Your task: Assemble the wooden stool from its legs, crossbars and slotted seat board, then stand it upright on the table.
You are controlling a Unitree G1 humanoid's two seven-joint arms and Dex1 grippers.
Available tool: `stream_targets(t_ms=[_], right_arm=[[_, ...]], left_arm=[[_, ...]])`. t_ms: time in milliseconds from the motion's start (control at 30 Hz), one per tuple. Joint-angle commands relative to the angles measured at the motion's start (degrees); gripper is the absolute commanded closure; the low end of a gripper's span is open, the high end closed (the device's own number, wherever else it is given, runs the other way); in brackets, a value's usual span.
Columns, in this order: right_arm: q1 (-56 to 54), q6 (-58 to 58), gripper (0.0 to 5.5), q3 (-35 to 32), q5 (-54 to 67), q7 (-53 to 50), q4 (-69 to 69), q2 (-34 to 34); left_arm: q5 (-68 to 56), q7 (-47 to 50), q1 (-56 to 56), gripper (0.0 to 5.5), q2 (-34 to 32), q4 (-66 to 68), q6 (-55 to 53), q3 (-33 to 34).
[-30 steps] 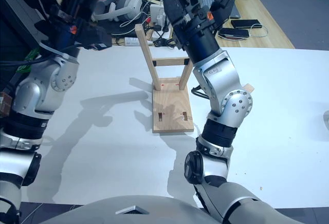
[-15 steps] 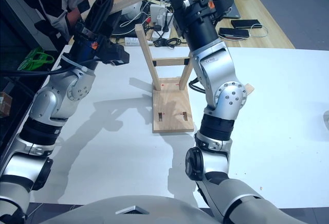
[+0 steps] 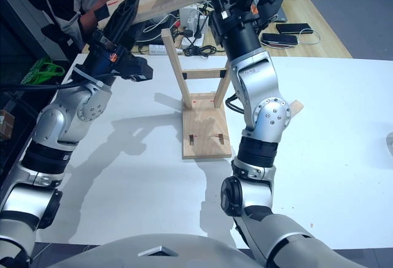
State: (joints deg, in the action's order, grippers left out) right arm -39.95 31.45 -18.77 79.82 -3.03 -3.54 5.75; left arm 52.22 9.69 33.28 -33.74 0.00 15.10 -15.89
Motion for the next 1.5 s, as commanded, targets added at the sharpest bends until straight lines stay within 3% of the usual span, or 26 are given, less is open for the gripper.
stream_targets(t_ms=[33,233,333,567,733,867,1100,1500], right_arm=[[0.6,-0.57,4.46,-1.0,-0.25,-0.4,0.73,-1.0],[1.32,-1.34,4.5,-1.64,-2.31,-1.96,1.25,-1.61],[2.14,-1.7,4.5,-2.9,-3.53,-2.53,1.36,-3.61],[9.16,2.0,4.5,-7.79,-0.84,-4.87,-3.85,-11.3],[25.27,10.8,4.5,-5.54,-2.23,-2.69,-16.86,-20.84],[36.64,11.28,4.5,-1.75,-11.99,3.03,-22.36,-26.38],[46.48,6.82,4.5,-0.52,-21.4,12.48,-21.62,-28.69],[39.99,12.25,4.5,-7.61,-9.23,9.7,-19.91,-34.69]], left_arm=[[-6.31,-2.87,-0.43,3.87,0.26,-0.7,2.88,1.73],[-10.4,-6.58,-1.9,2.92,-0.11,-1.33,5.49,2.19],[-21.22,-14.45,-5.76,2.44,0.58,-3.14,4.81,3.18],[-44.78,-20.25,-9.34,1.56,7.34,-9.3,-13.1,15.87],[-63.4,-13.12,-11.05,1.53,19.63,-17.34,-36.69,26.8],[-68.27,-6.06,-12.13,1.53,25.42,-21.95,-45.78,30.81],[-68.56,-2.31,-12.44,1.53,26.34,-24.47,-50.53,31.99],[-68.33,0.18,-13.96,1.53,27.67,-24.39,-50.59,33.57]])
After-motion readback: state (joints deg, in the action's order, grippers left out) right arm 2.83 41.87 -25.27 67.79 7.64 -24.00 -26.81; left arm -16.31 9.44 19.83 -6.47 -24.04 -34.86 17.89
